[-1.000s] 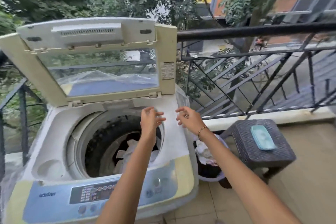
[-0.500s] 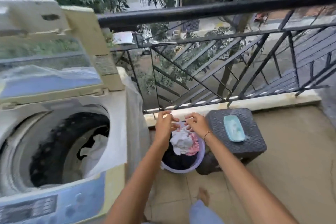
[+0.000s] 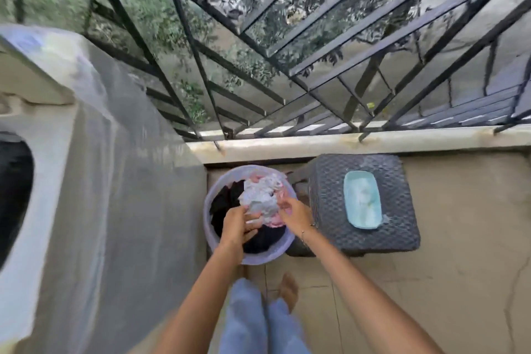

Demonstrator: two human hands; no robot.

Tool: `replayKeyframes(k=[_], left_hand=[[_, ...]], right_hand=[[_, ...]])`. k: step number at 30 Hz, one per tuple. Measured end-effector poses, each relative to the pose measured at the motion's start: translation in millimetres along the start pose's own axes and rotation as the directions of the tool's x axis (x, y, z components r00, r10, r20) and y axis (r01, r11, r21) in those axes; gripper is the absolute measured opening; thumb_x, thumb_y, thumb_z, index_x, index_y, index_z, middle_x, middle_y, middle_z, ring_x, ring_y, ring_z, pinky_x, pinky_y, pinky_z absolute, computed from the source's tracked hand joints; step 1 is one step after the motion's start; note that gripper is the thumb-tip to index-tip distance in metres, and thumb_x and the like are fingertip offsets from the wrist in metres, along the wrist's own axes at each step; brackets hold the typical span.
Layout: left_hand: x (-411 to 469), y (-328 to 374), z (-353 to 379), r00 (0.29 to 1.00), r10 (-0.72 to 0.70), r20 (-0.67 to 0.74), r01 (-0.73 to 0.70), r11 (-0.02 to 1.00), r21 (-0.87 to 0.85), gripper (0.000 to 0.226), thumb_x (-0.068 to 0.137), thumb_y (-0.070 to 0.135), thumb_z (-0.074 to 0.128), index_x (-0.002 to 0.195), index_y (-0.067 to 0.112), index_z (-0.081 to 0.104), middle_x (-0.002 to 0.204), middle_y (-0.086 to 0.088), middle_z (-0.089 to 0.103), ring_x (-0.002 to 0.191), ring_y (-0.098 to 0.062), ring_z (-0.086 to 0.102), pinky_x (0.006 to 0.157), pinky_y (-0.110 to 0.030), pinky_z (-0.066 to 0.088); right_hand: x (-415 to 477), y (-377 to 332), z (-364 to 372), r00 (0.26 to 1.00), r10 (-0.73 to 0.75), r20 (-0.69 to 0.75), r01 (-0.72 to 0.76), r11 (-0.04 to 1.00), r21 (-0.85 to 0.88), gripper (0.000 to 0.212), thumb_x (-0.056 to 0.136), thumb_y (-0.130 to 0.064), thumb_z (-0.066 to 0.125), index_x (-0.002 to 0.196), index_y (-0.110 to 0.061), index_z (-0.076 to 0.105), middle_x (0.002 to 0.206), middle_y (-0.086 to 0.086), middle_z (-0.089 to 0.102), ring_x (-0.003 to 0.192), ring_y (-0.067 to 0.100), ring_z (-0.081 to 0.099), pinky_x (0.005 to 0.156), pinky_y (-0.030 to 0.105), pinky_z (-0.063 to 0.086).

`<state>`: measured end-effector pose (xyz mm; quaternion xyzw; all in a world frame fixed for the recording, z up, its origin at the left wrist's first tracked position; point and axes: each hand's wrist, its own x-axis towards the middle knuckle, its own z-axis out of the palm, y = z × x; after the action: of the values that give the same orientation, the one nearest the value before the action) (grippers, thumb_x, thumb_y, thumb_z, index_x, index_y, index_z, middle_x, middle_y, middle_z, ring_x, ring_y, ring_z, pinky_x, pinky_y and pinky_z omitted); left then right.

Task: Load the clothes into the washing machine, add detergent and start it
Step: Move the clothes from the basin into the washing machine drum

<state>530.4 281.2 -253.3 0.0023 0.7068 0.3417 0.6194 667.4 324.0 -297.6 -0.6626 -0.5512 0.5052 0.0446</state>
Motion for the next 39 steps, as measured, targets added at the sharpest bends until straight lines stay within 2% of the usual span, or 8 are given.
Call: replayKeyframes(k=[5,14,19,24,29,33,35,39], left_hand=[[80,-30,-7,0.998,0.019,-0.062,-0.016,0.999,0.042,0.024,0.094,0.021,0.045,0.075,0.023,0.060,0.075,-0.002,0.067,0.066,-0.020,0.062,0.064,-0.028,0.049],[171,-76,-38,0.995,0.015,-0.099,0.004,0.982,0.189,0.013,0.100,0.016,0.039,0.106,0.015,0.051,0.072,-0.003,0.065,0.055,-0.014,0.058,0.056,-0.023,0.047],[193,-85,-53,0.991,-0.074,-0.112,0.092,0.982,0.167,0.017,0.099,0.019,0.043,0.112,0.011,0.052,0.076,-0.004,0.065,0.062,-0.017,0.059,0.063,-0.028,0.050],[197,-76,-53,0.984,-0.166,-0.063,0.175,0.968,0.178,0.020,0.098,0.033,0.047,0.113,0.022,0.053,0.102,0.004,0.061,0.091,-0.017,0.061,0.078,-0.033,0.051],[198,-62,-48,0.975,-0.174,0.135,0.164,0.983,0.084,0.035,0.086,0.060,0.054,0.114,0.040,0.055,0.113,0.010,0.064,0.104,-0.015,0.063,0.092,-0.042,0.053],[202,-64,-56,0.990,-0.142,-0.026,0.143,0.989,0.034,0.037,0.091,0.026,0.057,0.128,0.024,0.052,0.108,-0.002,0.068,0.089,-0.017,0.067,0.065,-0.029,0.057],[201,-66,-68,0.994,-0.111,-0.003,0.111,0.990,0.085,0.032,0.089,0.013,0.055,0.119,0.025,0.059,0.106,-0.002,0.070,0.088,-0.016,0.067,0.064,-0.026,0.054],[190,-59,-90,0.983,-0.153,0.101,0.139,0.982,0.130,0.026,0.073,0.011,0.058,0.087,0.029,0.071,0.090,-0.003,0.073,0.077,-0.016,0.069,0.062,-0.024,0.053]], right_hand=[[75,45,43,0.998,0.004,0.063,0.008,0.980,-0.197,0.049,0.093,-0.010,0.048,0.141,-0.017,0.041,0.153,0.014,0.020,0.130,0.028,0.042,0.100,0.031,0.040],[175,100,118,0.966,-0.087,0.245,0.208,0.824,-0.527,0.086,0.084,0.002,0.057,0.150,-0.027,0.011,0.160,0.004,-0.010,0.140,0.032,0.026,0.098,0.039,0.045],[200,116,141,0.986,-0.040,0.162,0.132,0.781,-0.611,0.100,0.082,-0.011,0.065,0.149,-0.030,-0.005,0.149,0.011,0.023,0.119,0.036,0.048,0.072,0.038,0.047],[190,108,138,0.995,0.011,0.096,0.036,0.881,-0.473,0.033,0.083,-0.033,0.058,0.107,-0.010,0.061,0.108,0.015,0.064,0.101,0.032,0.059,0.075,0.035,0.047],[132,67,140,0.991,-0.073,0.108,0.091,0.982,-0.163,0.028,0.073,-0.040,0.060,0.086,-0.015,0.063,0.085,0.005,0.068,0.079,0.024,0.062,0.065,0.036,0.050],[103,50,135,0.923,-0.148,0.354,0.138,0.989,0.054,0.027,0.075,-0.036,0.060,0.096,-0.022,0.070,0.074,-0.011,0.066,0.065,0.002,0.059,0.061,0.020,0.043],[111,47,124,0.948,-0.116,0.297,0.050,0.974,0.219,0.019,0.086,-0.028,0.059,0.098,-0.023,0.072,0.064,-0.018,0.065,0.051,-0.002,0.058,0.055,0.014,0.043],[147,52,105,0.994,0.010,-0.111,0.010,0.984,0.176,0.038,0.087,-0.041,0.059,0.121,-0.024,0.056,0.123,-0.001,0.048,0.105,0.011,0.054,0.091,0.028,0.045]])
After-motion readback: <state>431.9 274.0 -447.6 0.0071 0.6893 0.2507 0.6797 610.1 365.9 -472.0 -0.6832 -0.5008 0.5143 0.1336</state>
